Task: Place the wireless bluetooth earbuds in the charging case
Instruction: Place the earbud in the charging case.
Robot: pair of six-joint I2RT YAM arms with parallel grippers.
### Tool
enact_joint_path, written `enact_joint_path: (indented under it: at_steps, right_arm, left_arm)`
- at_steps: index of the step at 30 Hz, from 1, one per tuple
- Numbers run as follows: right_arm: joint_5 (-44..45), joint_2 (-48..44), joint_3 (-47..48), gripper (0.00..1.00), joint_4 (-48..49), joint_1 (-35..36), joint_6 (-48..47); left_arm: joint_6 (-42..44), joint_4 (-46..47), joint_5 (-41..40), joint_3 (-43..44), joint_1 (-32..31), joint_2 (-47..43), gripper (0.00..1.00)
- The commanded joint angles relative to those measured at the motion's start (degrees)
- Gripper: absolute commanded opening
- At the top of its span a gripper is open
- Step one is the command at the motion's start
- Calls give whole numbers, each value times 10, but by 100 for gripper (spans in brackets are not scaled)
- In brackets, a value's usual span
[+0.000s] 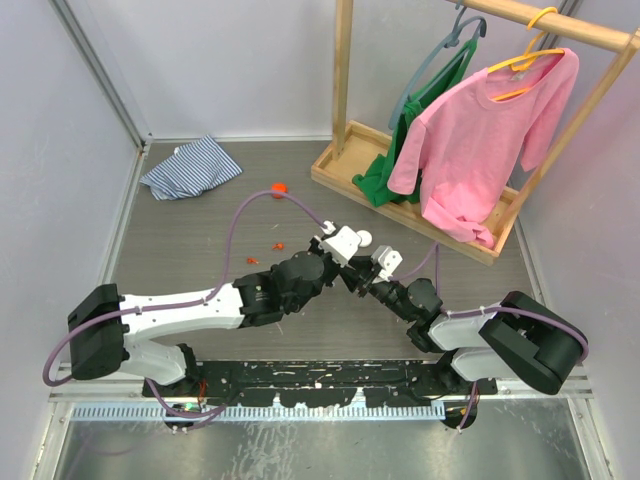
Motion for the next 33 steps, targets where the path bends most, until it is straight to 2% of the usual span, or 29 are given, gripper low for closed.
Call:
enact_joint_path:
  at_steps: [1,33]
  right_arm:
    - [9,-10,9,13,51,-1,5]
    - [19,-13,3,13,63,-1,3]
  left_arm:
    - [10,51,-14,-3,-4,3,16]
    - [62,58,-36,-30,-34,-11,19]
